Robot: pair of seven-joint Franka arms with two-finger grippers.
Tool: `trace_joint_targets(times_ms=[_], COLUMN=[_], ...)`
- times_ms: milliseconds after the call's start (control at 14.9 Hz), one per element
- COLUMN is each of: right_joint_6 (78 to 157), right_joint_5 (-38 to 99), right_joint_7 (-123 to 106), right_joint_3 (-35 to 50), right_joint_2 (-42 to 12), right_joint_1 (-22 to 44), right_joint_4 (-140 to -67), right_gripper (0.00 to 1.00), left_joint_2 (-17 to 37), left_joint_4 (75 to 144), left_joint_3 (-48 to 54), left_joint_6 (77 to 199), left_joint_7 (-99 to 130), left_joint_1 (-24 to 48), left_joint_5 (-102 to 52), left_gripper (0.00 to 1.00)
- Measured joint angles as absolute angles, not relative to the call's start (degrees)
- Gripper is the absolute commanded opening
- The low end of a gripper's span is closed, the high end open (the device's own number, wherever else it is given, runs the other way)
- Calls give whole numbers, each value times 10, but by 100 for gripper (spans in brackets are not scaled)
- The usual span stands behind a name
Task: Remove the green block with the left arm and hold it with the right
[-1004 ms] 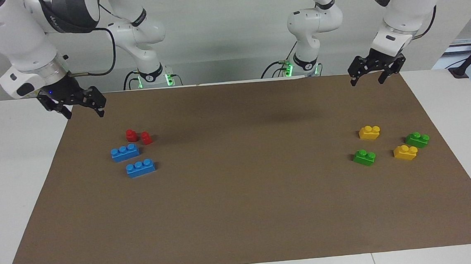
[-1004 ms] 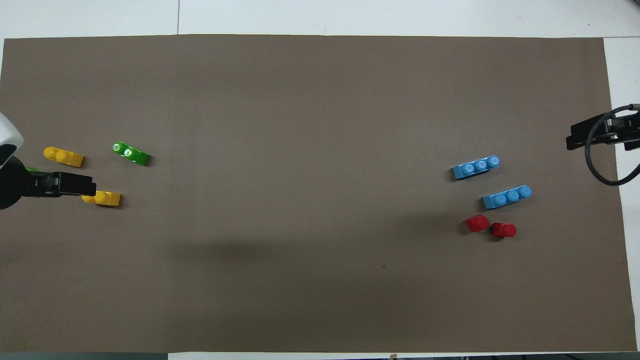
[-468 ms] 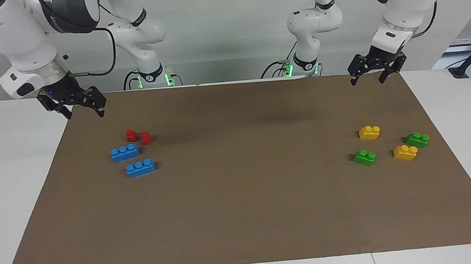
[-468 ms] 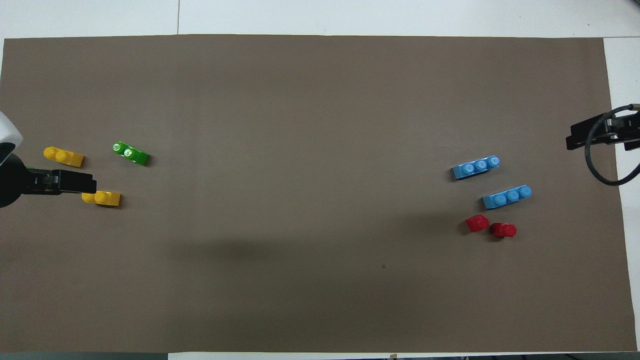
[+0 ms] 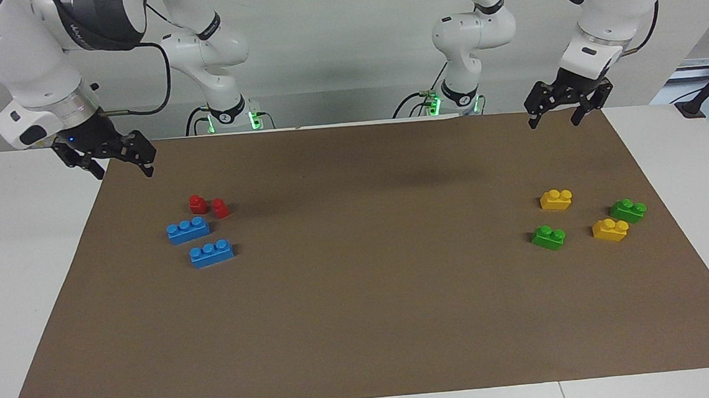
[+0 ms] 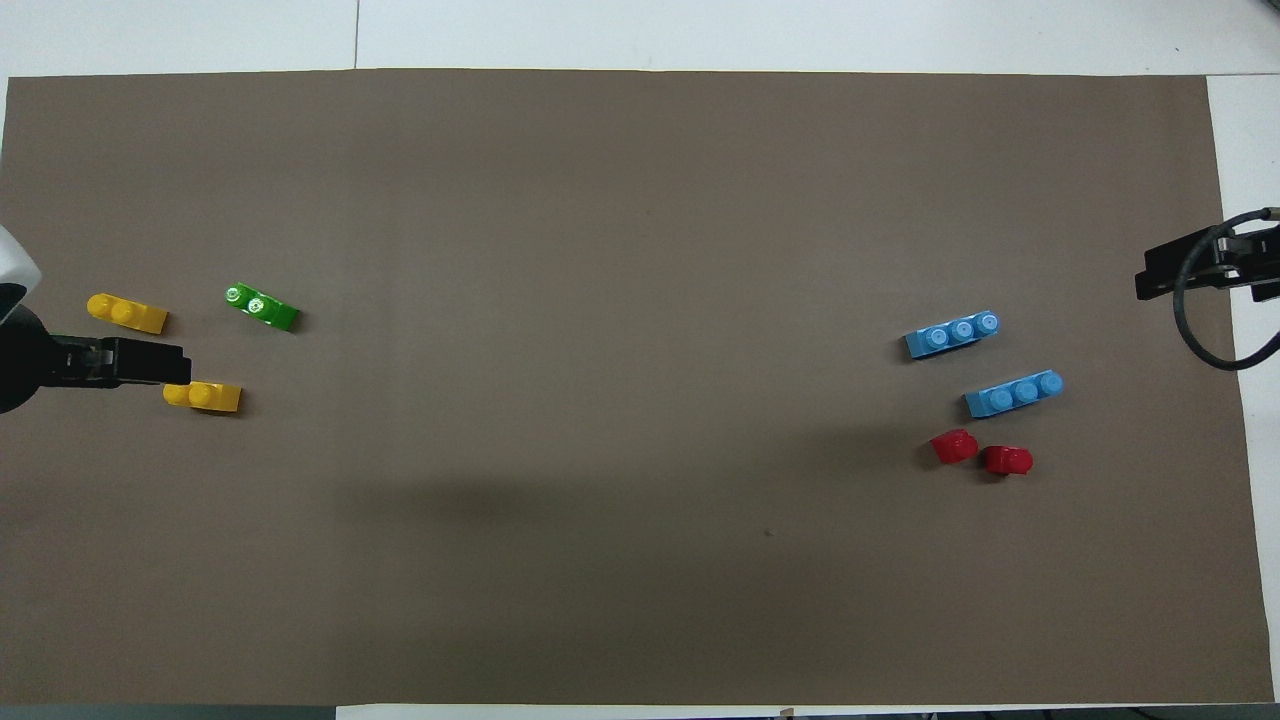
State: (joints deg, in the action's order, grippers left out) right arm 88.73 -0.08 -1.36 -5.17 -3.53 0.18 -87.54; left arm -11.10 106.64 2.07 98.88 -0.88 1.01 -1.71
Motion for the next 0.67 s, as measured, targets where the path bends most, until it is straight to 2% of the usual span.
trace_joint_targets(times_ms=[268, 669], right_joint_6=[887, 887], right_joint_5=[-1, -1], right_joint_7=[-14, -14], right_joint_3=[-52, -52], right_joint_2=[-35, -35], right_joint_1=[1, 0], right_joint_4=[-874, -874], right_gripper=[100, 100], left_joint_2=[-111, -111], left_joint_4=[1044, 1015], left_joint_3=[21, 21], left_joint_6=[973, 882], left_joint_7=[-9, -9], left_joint_1=[10, 10], left_joint_5=[-17, -17], left_gripper=[100, 100])
